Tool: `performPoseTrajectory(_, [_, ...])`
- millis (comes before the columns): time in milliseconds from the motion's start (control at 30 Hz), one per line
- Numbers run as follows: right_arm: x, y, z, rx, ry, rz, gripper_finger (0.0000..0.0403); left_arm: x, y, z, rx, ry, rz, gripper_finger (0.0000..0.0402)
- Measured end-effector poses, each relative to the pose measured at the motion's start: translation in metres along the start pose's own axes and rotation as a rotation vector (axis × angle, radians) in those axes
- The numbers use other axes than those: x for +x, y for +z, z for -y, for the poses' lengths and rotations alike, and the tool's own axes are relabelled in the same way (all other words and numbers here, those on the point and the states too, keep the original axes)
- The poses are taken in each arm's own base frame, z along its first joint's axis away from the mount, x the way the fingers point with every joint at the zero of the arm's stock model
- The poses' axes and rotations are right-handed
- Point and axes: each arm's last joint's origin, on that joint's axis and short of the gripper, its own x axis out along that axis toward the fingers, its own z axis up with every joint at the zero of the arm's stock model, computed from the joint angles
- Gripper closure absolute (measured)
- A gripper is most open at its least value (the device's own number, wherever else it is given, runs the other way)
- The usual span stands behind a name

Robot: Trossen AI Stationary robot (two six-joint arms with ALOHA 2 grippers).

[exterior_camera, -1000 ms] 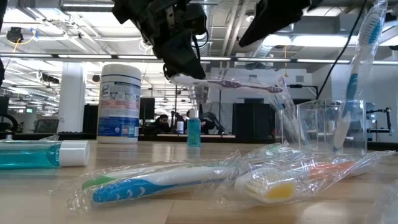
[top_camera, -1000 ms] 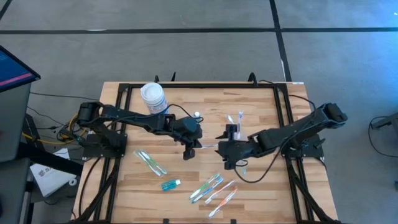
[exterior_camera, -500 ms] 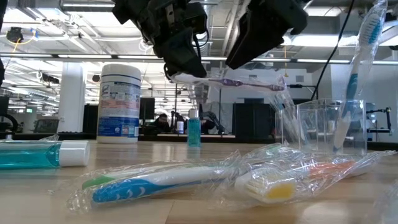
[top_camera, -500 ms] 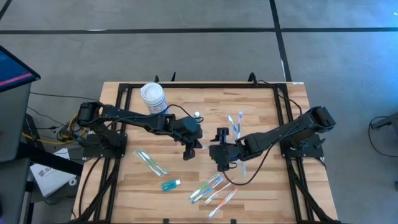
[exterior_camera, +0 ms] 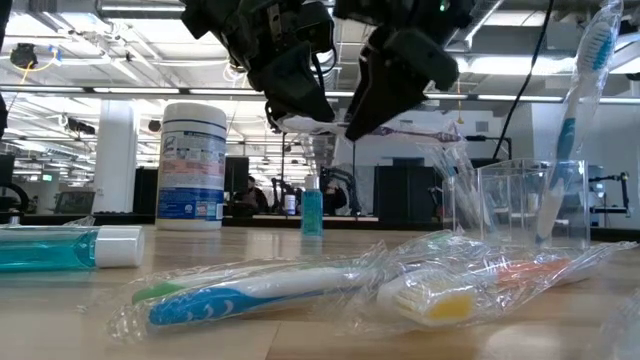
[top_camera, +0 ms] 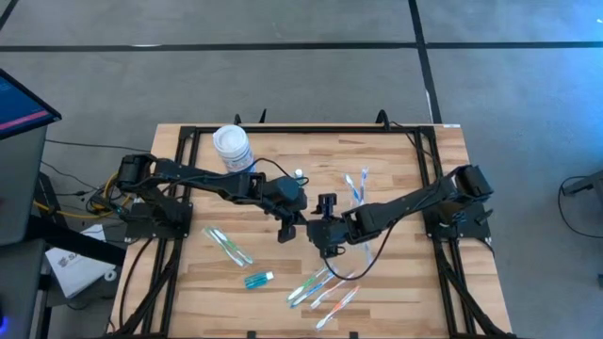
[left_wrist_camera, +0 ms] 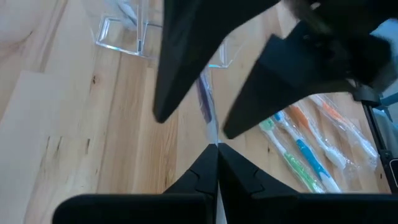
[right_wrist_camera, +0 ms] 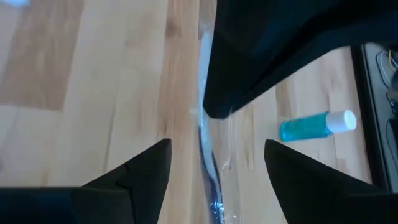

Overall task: Pick & Place toothbrushing station
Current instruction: Put the purple toothbrush into the transparent organizer

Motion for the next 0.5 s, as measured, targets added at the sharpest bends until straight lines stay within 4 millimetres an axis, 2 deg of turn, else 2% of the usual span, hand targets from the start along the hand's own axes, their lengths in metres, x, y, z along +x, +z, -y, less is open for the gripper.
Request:
performPoseTrajectory(167, [0.0, 0.0041, 0.0043, 0.018, 0.016, 0.014, 0.0204, 0.0, -0.0001, 0.0, 0.0, 0.0, -0.001, 0.0401])
performPoseTrajectory(267, [-0.0014, 0.0038, 0.0049, 0.021, 0.025, 0.013, 0.0262, 0.0, 0.0, 0.0, 0.001, 0.0, 0.0, 0.0401])
performPoseTrajectory(433, [-0.0005, 0.0033, 0.0032, -0.015, 0.071, 0.01, 0.038, 0.0001, 0.0001, 0.0, 0.004, 0.0, 0.001, 0.0401])
performPoseTrajectory(500, [-0.0004, 0.0028, 0.0032, -0.021, 0.071, 0.005, 0.0389, 0.0001, 0.0005, 0.0001, 0.005, -0.001, 0.005, 0.0401])
